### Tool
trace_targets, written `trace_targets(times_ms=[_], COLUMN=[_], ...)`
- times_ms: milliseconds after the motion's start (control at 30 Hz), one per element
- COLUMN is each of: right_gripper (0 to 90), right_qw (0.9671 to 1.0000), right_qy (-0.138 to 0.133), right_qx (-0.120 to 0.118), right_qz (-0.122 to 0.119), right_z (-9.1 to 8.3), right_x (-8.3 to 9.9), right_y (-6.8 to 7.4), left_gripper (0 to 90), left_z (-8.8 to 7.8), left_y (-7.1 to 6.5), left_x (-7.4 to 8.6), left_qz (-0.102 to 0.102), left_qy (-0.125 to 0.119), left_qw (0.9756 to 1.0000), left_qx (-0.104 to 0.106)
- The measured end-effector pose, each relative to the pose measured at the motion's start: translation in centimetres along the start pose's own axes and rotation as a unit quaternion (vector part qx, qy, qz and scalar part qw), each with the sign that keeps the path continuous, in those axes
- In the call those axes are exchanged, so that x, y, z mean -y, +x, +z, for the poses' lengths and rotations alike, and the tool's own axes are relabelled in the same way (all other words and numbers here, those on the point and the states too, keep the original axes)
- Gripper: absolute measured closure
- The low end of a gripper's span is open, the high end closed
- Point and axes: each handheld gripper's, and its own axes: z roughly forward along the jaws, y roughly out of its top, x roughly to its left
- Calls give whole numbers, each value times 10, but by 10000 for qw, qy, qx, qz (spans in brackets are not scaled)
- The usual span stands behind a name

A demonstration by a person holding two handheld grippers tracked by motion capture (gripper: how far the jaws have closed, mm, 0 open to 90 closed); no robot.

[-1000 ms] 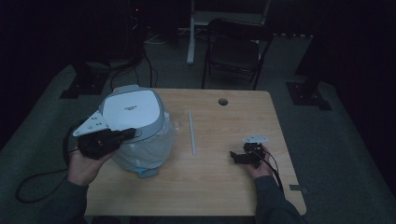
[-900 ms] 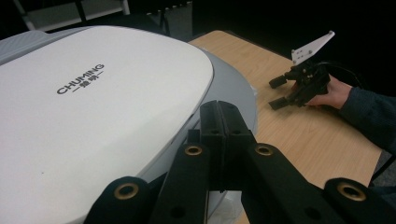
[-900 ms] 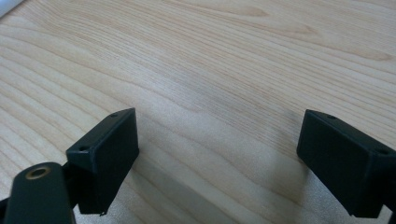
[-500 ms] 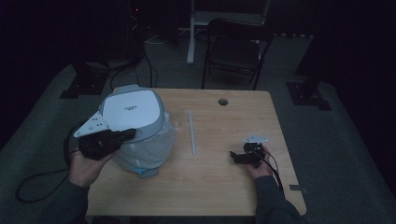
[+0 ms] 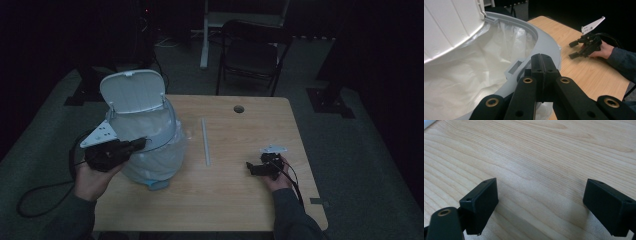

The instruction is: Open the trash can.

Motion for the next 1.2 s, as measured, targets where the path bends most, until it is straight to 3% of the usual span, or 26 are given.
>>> trace_targets(times_ms=[167,300,633,1200], right_gripper=[118,118,118,122], right_qw=[10000,10000,10000,10000], right_qy=[1,0,1,-1], right_qx=[2,0,1,-13], right_qz=[-2,-1,-2,-19], right_z=[0,0,0,0], right_x=[0,0,0,0], right_y=[0,0,0,-1], left_gripper=[900,847,804,728], left_z=[-1,-2,-9,3], left_y=[-2,-6,-13,-27], left_x=[-1,-1,-6,6], left_qz=[47,115,144,189], left_qy=[-19,-13,-246,-156], left_qw=[10000,9999,9995,9989], left_qx=[-25,-57,107,401])
